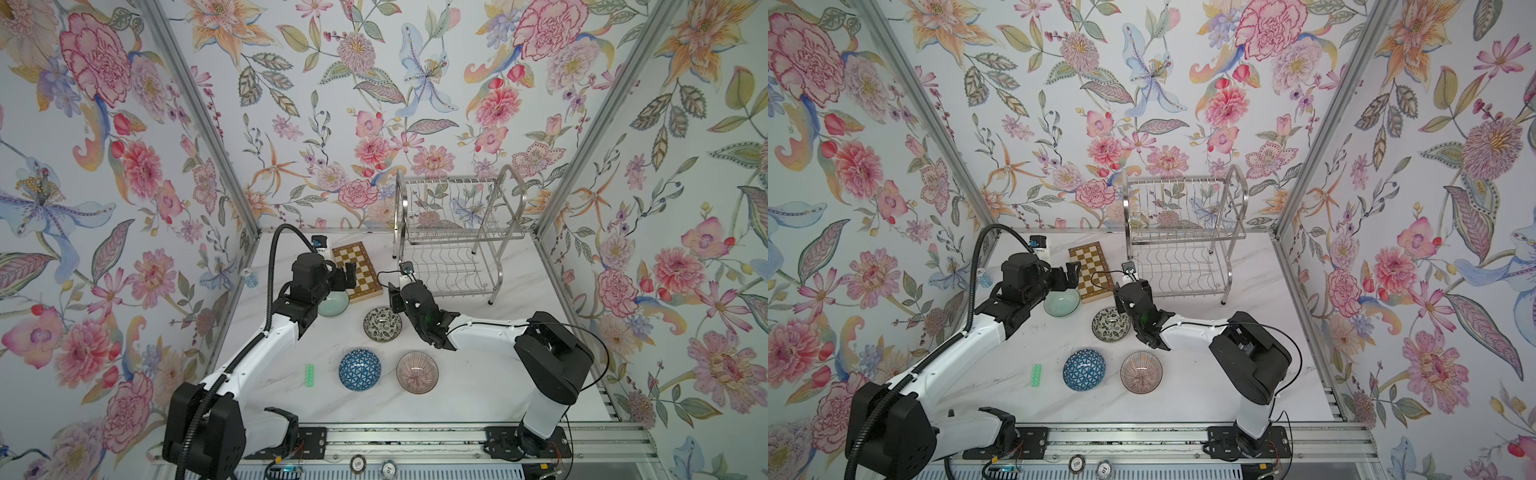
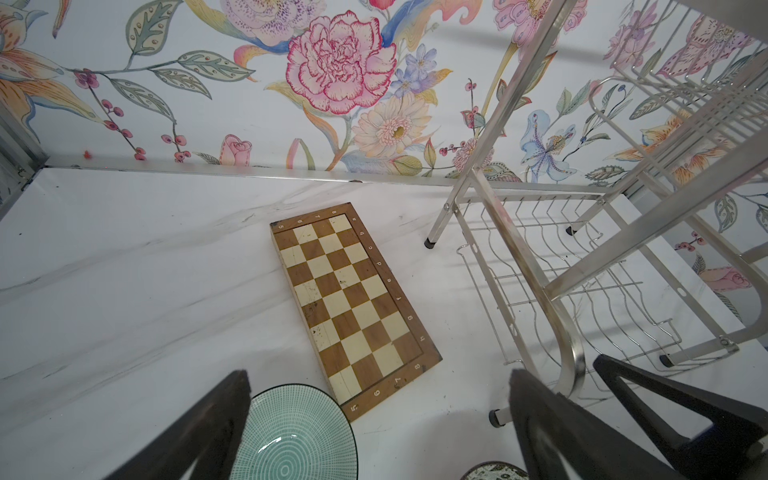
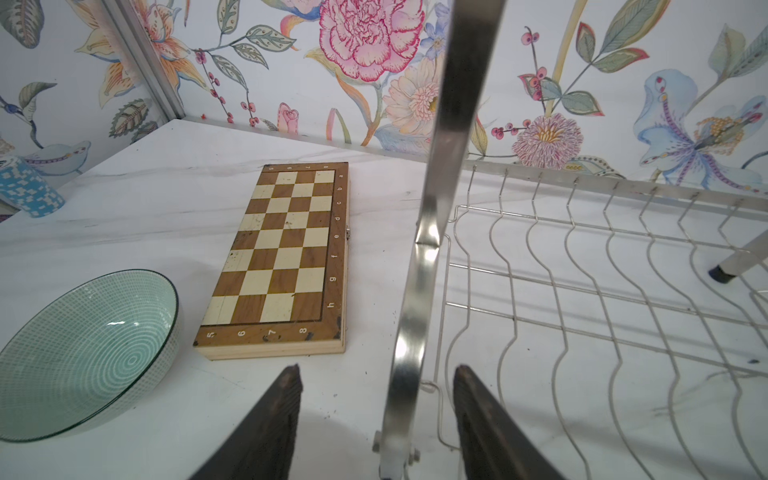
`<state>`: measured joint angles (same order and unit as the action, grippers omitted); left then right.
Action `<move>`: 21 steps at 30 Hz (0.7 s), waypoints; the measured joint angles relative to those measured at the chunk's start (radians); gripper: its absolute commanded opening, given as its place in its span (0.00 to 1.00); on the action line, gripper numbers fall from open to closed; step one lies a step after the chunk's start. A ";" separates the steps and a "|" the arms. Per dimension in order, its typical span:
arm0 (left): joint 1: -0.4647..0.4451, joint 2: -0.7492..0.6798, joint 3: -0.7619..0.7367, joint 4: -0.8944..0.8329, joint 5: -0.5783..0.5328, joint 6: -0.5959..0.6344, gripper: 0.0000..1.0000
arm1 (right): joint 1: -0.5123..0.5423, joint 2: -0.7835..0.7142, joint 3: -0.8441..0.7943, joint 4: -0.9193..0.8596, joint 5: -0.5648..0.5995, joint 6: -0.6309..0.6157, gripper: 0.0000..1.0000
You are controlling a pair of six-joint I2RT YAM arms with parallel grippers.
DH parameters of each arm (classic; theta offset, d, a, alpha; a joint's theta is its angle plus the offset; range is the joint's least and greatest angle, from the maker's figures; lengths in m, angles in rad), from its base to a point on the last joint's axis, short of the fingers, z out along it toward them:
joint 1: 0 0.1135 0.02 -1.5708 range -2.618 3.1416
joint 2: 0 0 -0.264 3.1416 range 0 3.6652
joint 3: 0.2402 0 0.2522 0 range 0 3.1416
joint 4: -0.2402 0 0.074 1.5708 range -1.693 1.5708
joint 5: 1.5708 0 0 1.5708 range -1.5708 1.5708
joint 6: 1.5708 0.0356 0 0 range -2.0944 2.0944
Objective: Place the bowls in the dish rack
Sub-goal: 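Swing the right gripper past the dish rack toward the leaf-pattern bowl, then lower the right gripper onto the rim of the leaf-pattern bowl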
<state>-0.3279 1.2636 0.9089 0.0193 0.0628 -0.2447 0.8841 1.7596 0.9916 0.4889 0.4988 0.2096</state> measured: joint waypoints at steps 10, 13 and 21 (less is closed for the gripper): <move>0.000 0.000 0.000 0.000 -0.019 0.000 0.99 | 0.004 -0.189 -0.099 -0.090 -0.081 -0.035 0.81; 0.000 0.000 0.000 0.000 -0.019 0.000 0.99 | 0.007 -0.237 -0.117 -0.157 -0.135 -0.068 0.93; 0.000 0.027 0.033 -0.095 -0.025 -0.061 0.99 | 0.006 -0.348 -0.157 -0.336 -0.259 -0.192 0.94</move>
<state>-0.3279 1.2903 0.9421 -0.0753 0.0380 -0.3054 0.8906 1.4117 0.8349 0.1532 0.2394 0.0177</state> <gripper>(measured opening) 0.990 0.941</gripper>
